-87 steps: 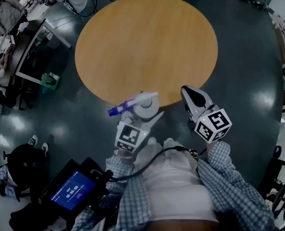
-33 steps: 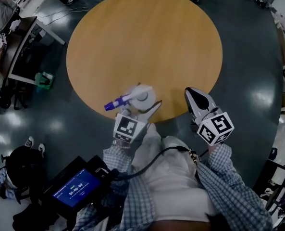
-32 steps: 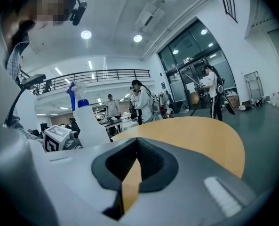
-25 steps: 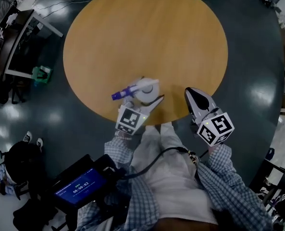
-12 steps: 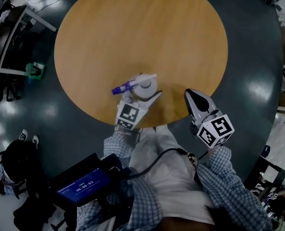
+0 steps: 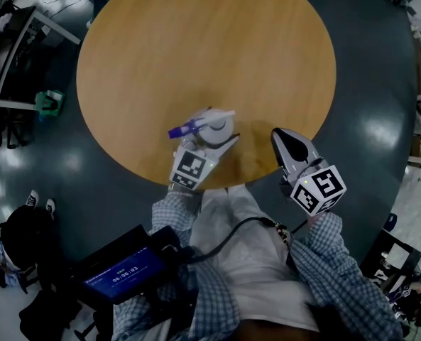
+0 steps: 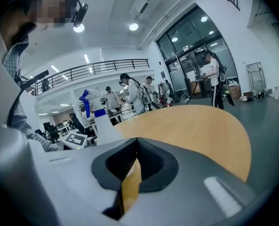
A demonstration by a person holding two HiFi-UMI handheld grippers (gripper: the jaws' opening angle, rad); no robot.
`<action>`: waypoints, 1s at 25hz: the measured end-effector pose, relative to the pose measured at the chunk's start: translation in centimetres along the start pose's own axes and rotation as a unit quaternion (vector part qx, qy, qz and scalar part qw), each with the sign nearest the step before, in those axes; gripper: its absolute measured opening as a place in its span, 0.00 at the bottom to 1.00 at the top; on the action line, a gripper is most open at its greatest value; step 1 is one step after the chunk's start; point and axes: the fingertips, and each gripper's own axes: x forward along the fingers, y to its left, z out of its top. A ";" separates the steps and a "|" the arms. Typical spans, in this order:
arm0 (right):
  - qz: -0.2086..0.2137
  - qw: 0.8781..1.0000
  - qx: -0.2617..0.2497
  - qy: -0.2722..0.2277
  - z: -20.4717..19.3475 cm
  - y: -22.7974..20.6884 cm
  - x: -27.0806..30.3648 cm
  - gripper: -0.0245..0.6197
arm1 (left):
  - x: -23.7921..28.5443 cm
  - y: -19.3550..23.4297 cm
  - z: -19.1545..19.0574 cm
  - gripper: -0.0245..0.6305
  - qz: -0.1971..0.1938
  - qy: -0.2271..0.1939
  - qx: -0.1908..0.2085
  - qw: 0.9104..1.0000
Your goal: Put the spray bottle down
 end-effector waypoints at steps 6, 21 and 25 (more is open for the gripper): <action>0.005 1.000 0.001 0.002 -0.1 0.2 0.1 0.04 | 0.1 -0.5 -0.2 0.67 -0.007 -0.002 -0.001 1.000; 0.007 1.000 -0.001 0.001 -0.3 -0.1 0.6 0.04 | -1.1 -0.2 -1.7 0.70 -0.016 0.015 -0.020 1.000; 0.016 1.000 -0.004 -0.002 0.2 0.5 0.6 0.04 | -2.7 -0.6 -1.1 0.69 -0.006 0.010 -0.021 1.000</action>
